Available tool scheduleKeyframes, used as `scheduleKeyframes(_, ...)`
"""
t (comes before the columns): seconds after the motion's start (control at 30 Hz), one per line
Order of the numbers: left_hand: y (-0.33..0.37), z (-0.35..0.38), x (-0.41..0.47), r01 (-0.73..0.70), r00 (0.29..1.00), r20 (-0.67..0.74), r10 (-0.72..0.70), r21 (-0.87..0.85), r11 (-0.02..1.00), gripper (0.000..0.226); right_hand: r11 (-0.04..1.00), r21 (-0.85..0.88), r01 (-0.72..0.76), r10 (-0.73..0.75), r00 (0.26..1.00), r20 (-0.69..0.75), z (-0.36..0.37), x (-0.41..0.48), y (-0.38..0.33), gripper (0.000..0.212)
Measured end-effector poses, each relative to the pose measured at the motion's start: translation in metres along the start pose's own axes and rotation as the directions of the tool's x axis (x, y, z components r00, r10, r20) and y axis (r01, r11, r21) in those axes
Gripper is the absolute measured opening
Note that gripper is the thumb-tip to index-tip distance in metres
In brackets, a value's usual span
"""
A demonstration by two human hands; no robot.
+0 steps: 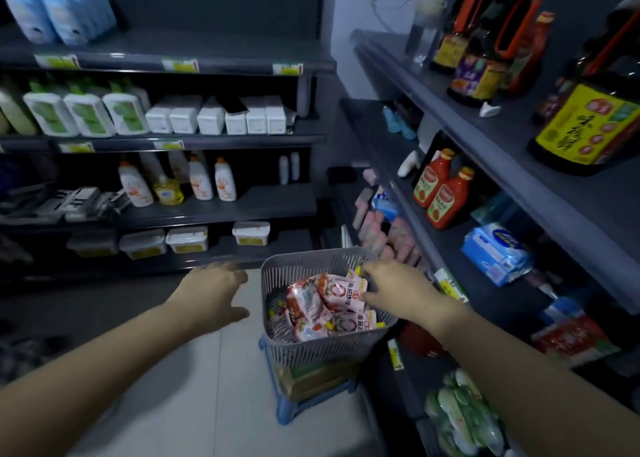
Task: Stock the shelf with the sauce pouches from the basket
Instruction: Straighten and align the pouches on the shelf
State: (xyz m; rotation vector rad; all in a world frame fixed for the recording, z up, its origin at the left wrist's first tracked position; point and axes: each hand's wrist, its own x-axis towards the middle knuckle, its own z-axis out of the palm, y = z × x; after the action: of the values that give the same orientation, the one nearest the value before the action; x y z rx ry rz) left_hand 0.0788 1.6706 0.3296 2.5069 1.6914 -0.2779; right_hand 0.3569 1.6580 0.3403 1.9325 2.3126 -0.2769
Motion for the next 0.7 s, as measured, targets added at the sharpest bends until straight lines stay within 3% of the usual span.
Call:
scheduleKeyframes(0.37, 0.016, 0.065, 0.123, -0.088, 0.985, 0.152, 0.086, 0.006, 0.996, 0.040, 0.989, 0.103, -0.103, 0.073, 0.964, 0.257, 0.087, 0.124, 0.084, 0.035)
scheduleKeyframes(0.53, 0.018, 0.108, 0.189, -0.110, 0.987, 0.118, 0.108, 0.006, 0.994, 0.032, 0.965, 0.163, -0.205, 0.119, 0.899, 0.422, 0.133, 0.176, 0.123, 0.033)
scheduleKeyframes(0.63, 0.023, 0.138, 0.217, -0.145, 0.982, 0.126, 0.143, 0.011, 0.989, 0.048, 0.939, 0.206, -0.275, 0.130, 0.840, 0.527, 0.161, 0.194, 0.132, 0.029)
scheduleKeyframes(0.7, 0.028, 0.159, 0.232, -0.142, 0.968, 0.210, 0.140, -0.004, 0.990, 0.057, 0.915, 0.250, -0.317, 0.117, 0.800, 0.589, 0.181, 0.200, 0.132, 0.017)
